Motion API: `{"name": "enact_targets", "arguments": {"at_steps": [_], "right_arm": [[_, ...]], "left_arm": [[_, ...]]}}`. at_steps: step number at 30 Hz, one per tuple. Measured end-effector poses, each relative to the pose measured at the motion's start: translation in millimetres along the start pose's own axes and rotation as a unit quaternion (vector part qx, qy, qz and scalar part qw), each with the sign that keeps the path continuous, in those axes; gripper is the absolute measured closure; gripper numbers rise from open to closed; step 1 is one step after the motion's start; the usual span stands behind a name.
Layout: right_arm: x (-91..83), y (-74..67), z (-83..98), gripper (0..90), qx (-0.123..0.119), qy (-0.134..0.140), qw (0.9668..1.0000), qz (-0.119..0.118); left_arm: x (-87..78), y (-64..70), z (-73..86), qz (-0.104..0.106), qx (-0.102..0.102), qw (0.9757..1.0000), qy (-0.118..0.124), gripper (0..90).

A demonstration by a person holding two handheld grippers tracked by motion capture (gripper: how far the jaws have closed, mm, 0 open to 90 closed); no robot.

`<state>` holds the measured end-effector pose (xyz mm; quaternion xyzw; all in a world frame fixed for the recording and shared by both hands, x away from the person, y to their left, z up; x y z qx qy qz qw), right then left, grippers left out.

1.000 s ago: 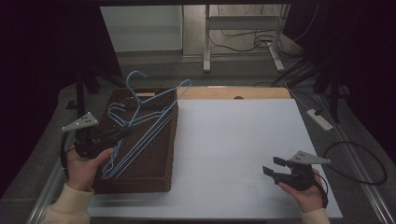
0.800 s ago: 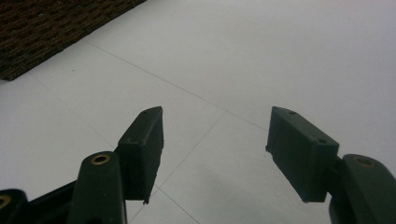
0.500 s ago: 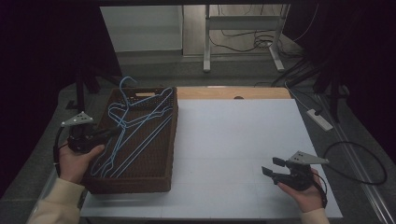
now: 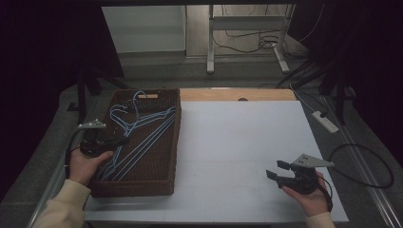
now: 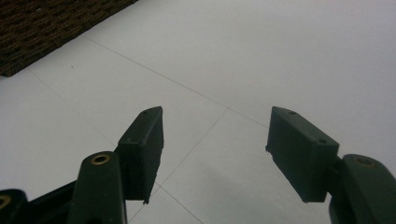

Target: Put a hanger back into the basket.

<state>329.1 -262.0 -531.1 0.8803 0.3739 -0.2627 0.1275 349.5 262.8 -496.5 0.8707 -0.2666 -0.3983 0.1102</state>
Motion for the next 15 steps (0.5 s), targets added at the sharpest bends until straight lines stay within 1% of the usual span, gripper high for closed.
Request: {"name": "enact_targets", "arguments": {"at_steps": [3, 4, 5, 6, 7, 8, 9, 12, 13, 15], "right_arm": [[0.4, 0.3, 0.6, 37.2, 0.0, -0.002, 1.0, 0.0], [0.5, 0.4, 0.7, 37.2, 0.001, -0.002, 1.0, 0.0], [0.4, 0.5, 1.0, 37.2, 0.002, -0.004, 1.0, -0.001], [0.7, 0.7, 1.0, 37.2, 0.004, -0.003, 1.0, -0.001], [0.8, 0.8, 1.1, 37.2, 0.005, -0.003, 1.0, -0.001], [0.7, 0.9, 1.2, 37.2, 0.005, -0.004, 1.0, -0.001], [0.8, 0.8, 1.1, 37.2, 0.005, -0.004, 1.0, -0.001], [0.6, 0.1, 0.8, 37.2, 0.003, -0.005, 1.0, -0.001], [0.7, 0.0, 0.6, 37.2, 0.003, -0.004, 1.0, -0.001], [0.8, -0.1, 0.7, 37.2, 0.002, -0.005, 1.0, -0.001]], "left_arm": [[5.5, -3.3, 4.6, -0.001, -0.004, 0.9999, -0.009, 86.9], [7.0, -4.6, 5.6, -0.003, -0.006, 0.9999, -0.012, 86.9], [8.3, -7.1, 6.6, -0.01, -0.013, 0.9997, -0.02, 86.8], [9.2, -10.8, 6.9, -0.029, -0.019, 0.9991, -0.026, 86.7], [9.2, -10.8, 6.9, -0.029, -0.019, 0.9991, -0.026, 86.2], [9.7, -14.6, 7.1, -0.049, -0.021, 0.9981, -0.031, 85.9], [10.8, -20.9, 7.5, -0.077, -0.024, 0.996, -0.04, 85.6], [11.2, -29.7, 4.9, -0.108, -0.03, 0.9931, -0.035, 82.4], [11.1, -32.2, 3.7, -0.118, -0.029, 0.9921, -0.032, 80.6], [10.5, -35.2, 1.3, -0.134, -0.023, 0.9904, -0.026, 73.1]]}}
Point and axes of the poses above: each handheld gripper's, and its own axes: x roughly forward along the jaws, z roughly out of its underside, y roughly to its right, the point moved 8 cm from there along x, roughly forward along the jaws, and after that the axes turned 9 degrees about -x, right-handed, at the moved point
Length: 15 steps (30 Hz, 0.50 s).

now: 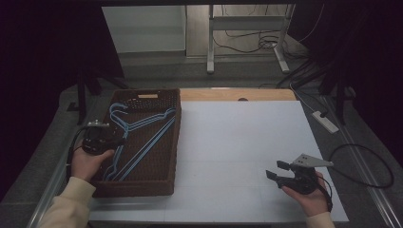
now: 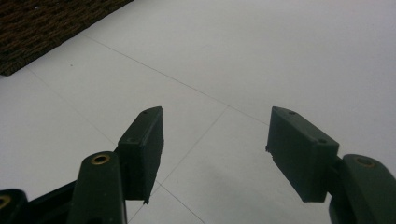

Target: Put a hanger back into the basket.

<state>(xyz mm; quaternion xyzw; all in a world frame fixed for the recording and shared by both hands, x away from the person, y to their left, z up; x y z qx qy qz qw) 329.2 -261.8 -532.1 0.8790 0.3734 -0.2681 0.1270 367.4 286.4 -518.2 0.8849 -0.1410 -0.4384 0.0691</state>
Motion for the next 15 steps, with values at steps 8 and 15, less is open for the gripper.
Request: {"name": "enact_targets", "arguments": {"at_steps": [8, 15], "right_arm": [[-1.0, 1.2, 0.2, 37.1, 0.002, 0.001, 1.0, 0.003], [-2.7, 3.0, 0.1, 36.7, 0.001, 0.002, 1.0, 0.006]], "left_arm": [[-32.6, 28.6, -11.6, 0.024, 0.058, 0.9935, 0.095, 41.3], [-61.7, 75.0, 0.4, 0.106, 0.08, 0.9825, 0.13, 36.9]]}}
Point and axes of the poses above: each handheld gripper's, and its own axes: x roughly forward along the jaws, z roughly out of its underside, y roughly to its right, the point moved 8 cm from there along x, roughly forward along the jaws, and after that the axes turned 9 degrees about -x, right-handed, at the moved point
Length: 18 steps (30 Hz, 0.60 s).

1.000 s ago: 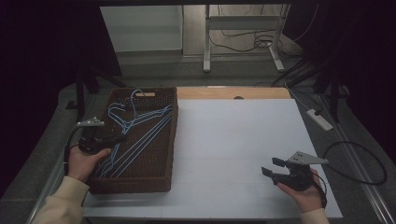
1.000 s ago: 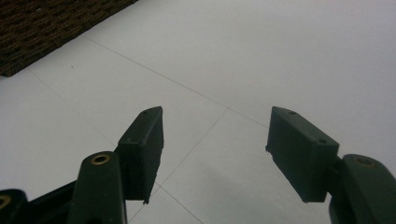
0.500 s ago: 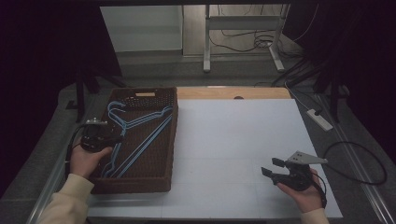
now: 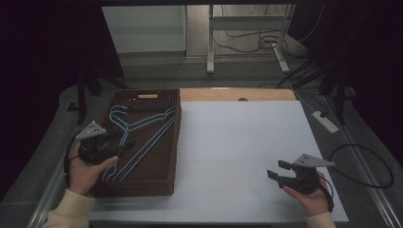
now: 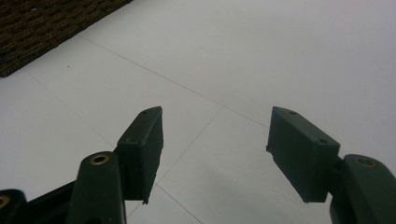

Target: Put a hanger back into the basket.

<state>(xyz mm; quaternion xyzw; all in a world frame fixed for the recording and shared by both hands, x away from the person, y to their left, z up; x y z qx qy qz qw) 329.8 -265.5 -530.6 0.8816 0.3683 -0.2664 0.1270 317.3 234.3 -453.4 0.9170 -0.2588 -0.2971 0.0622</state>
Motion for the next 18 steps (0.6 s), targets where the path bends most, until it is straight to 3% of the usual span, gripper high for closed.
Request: {"name": "enact_targets", "arguments": {"at_steps": [7, 18], "right_arm": [[-2.7, 4.2, 0.3, 36.2, 0.001, 0.004, 1.0, 0.004], [-6.1, 7.9, -1.1, 36.0, -0.001, 0.012, 0.9999, 0.002]], "left_arm": [[2.6, 41.2, 17.5, 0.038, 0.02, 0.999, 0.011, 32.7], [14.6, 69.9, 46.7, 0.059, 0.034, 0.9973, 0.026, 31.1]]}}
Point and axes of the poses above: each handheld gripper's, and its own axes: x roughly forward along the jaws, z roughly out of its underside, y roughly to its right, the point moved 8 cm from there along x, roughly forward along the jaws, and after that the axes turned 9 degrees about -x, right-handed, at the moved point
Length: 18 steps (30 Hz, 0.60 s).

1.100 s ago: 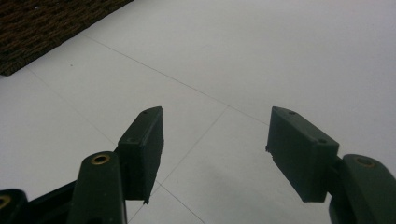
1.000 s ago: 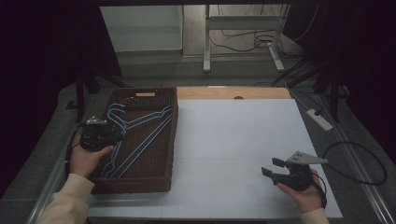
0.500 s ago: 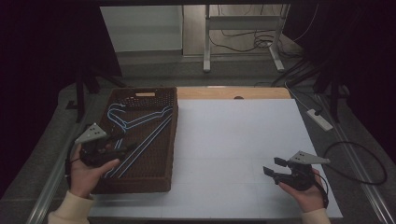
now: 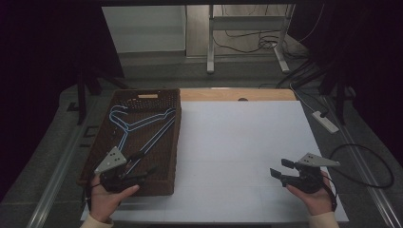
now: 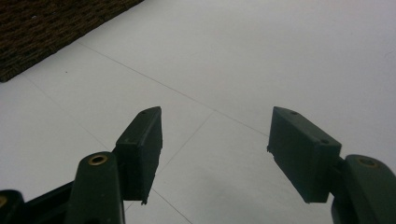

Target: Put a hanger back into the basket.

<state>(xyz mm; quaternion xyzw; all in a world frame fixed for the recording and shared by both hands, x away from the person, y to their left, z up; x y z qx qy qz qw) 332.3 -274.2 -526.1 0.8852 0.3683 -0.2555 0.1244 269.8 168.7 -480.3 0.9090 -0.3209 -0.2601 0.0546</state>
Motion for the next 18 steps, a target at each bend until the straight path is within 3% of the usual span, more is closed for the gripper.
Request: {"name": "enact_targets", "arguments": {"at_steps": [18], "right_arm": [[-0.3, -0.5, -3.2, 36.0, -0.013, 0.005, 0.9999, -0.004]], "left_arm": [[6.0, 4.1, 4.4, 0.002, 0.006, 1.0, -0.004, 30.6]]}}
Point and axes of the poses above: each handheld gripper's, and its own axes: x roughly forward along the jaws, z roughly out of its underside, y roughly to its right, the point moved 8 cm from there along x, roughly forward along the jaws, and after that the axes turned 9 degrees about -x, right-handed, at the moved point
